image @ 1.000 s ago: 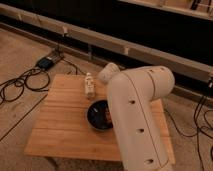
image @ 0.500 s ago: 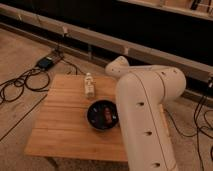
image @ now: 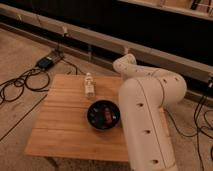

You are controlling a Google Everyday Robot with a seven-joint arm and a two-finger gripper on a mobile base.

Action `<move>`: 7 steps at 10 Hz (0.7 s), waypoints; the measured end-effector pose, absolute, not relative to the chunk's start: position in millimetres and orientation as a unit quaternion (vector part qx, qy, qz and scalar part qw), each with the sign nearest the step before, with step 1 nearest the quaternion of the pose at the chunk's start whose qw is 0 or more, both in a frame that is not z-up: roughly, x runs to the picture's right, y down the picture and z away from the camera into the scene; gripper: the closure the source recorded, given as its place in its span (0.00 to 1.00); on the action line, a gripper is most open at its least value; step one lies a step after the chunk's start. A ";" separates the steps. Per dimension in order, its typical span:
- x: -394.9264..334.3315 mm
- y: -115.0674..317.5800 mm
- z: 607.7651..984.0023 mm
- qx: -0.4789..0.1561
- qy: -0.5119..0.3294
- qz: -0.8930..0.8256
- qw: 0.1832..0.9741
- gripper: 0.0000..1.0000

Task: Wipe the white sponge on the table

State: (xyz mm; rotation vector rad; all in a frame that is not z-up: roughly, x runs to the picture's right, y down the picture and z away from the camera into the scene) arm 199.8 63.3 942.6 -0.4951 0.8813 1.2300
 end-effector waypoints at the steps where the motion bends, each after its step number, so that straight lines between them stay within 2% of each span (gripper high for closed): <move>1: 193.5 62.6 948.7 -0.230 0.391 0.549 0.702 1.00; 7: 114.3 56.1 969.3 -0.276 0.349 0.530 0.722 1.00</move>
